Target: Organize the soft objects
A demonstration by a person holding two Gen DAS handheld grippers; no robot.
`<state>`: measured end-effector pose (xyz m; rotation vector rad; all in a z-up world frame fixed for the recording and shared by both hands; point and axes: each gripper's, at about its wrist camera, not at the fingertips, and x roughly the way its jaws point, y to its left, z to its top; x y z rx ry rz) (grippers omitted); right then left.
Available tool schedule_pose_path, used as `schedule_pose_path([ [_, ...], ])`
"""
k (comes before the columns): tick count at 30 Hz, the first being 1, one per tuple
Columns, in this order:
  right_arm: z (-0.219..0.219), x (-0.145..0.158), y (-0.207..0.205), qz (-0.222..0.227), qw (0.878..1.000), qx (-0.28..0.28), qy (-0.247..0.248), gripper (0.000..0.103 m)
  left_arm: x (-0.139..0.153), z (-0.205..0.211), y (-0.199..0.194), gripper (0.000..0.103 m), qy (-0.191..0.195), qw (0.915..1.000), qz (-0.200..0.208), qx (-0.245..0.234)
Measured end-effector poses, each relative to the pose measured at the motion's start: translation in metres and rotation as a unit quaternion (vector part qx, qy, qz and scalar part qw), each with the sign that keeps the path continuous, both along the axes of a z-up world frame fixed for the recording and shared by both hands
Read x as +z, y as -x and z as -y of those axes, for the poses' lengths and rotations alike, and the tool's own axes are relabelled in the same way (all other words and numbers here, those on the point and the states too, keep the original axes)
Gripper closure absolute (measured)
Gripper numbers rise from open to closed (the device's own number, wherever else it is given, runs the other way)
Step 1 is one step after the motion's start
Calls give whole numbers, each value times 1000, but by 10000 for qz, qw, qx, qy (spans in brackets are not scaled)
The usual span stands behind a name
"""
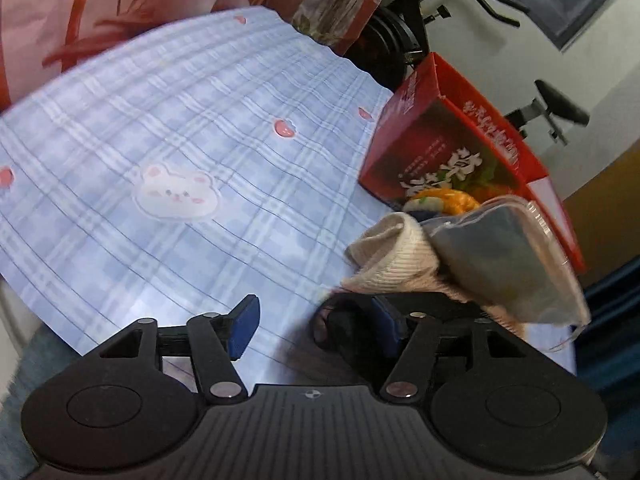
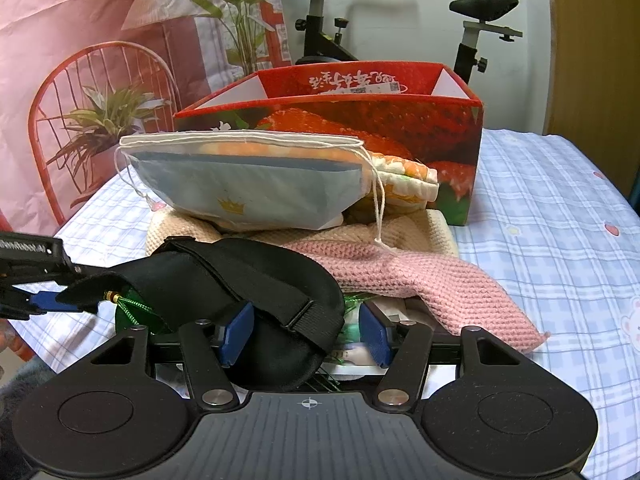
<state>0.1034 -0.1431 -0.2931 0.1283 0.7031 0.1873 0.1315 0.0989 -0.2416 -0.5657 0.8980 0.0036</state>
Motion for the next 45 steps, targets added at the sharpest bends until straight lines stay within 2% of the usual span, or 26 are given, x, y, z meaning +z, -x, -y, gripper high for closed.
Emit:
schedule_pose_path([
  [2, 0, 0, 0, -5, 10000, -4, -5, 48, -2, 2, -1, 37, 186, 9998, -16, -44],
  [6, 1, 0, 0, -1, 10000, 0, 0, 48, -5, 7, -3, 39, 301, 9994, -80, -130],
  [7, 1, 0, 0, 0, 10000, 1, 0, 48, -6, 9, -4, 43, 296, 9994, -82, -135],
  [8, 1, 0, 0, 0, 10000, 0, -1, 48, -6, 10, -4, 58, 262, 9995, -50, -167],
  [10, 0, 0, 0, 3, 10000, 2, 7, 48, -3, 15, -3, 77, 96, 9996, 17, -274],
  [13, 1, 0, 1, 2, 10000, -5, 6, 48, 8, 26, 1, 86, -437, 9978, 364, -345],
  [14, 0, 1, 1, -6, 10000, -11, -4, 48, 11, 27, 2, 87, -481, 9971, 477, -358],
  [19, 5, 7, 5, -116, 9998, -73, -139, 53, 29, 34, 9, 91, -664, 9917, 1028, -382],
  [23, 12, 14, 10, -138, 9991, -123, -371, 53, 36, 40, 12, 92, -896, 9876, 1235, -372],
  [28, 20, 12, 9, -324, 9971, -301, -624, 52, 38, 41, 14, 92, -1033, 9862, 1243, -350],
  [36, 24, 10, 10, -443, 9944, -320, -907, 52, 33, 45, 20, 91, -1031, 9852, 1224, -615],
  [45, 37, 0, 8, -684, 9862, -572, -1394, 51, 28, 45, 19, 91, -1063, 9858, 1128, -650],
])
